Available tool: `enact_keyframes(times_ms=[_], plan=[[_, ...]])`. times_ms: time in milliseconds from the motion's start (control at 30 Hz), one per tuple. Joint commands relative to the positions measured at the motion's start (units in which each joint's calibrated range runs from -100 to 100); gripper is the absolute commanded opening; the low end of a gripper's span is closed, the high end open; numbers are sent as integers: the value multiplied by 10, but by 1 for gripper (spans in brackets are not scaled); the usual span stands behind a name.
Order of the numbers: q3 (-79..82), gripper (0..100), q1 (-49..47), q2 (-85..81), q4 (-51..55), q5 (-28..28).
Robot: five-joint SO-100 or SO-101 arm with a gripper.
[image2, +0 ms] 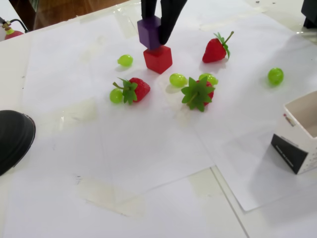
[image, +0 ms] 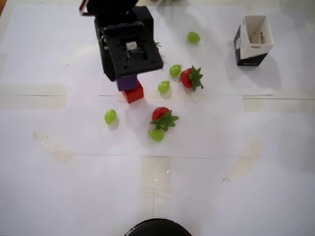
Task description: Put the purple cube on top of the red cube
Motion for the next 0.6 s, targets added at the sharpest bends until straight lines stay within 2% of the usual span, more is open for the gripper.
enact_keyframes(times_ms=[0, 567], plan=[[-28, 15, 5, -5, -17, 6], [22, 16, -10, -4, -38, 0]])
